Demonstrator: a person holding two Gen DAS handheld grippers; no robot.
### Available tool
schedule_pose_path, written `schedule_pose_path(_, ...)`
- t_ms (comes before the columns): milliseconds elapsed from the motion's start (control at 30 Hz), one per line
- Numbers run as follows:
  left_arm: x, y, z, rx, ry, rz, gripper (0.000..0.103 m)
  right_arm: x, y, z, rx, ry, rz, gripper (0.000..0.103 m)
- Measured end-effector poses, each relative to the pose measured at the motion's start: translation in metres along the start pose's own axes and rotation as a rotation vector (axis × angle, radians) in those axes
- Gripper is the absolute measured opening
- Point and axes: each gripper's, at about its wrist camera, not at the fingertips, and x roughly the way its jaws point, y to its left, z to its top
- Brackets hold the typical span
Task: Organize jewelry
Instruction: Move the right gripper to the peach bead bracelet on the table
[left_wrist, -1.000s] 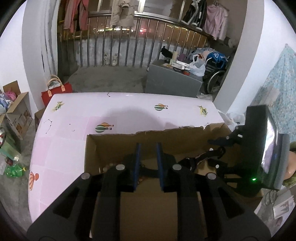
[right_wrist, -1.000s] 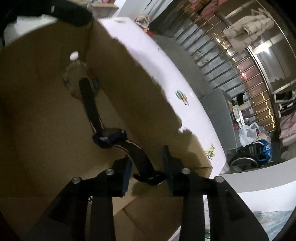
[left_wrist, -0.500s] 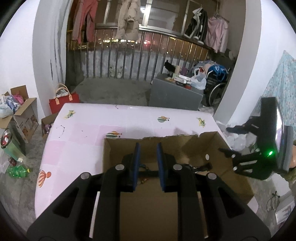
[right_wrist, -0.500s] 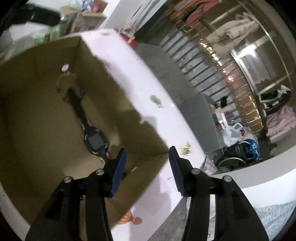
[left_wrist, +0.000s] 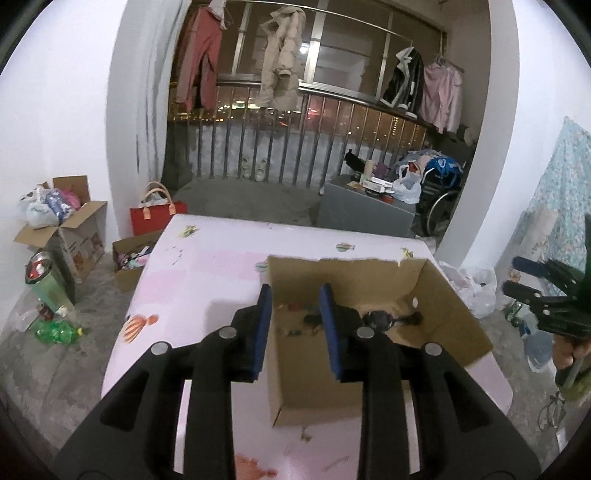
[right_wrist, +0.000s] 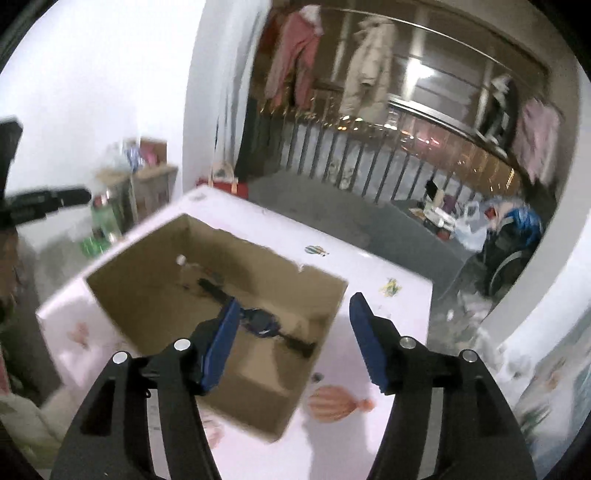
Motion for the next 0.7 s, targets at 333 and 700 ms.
schedule_pose_path(333, -0.034, -0.002, -0.074, 0.023, 0.059, -0.051, 0.029, -0.024, 0.017, -0.087, 0.265, -0.023, 0.076, 0.060)
schedule_pose_path(700, 0.001, -0.030, -0.151, 0.112, 0.207, -0.139, 0.029, 0.005, 0.046, -0.137, 0.283, 0.044, 0.146, 0.055)
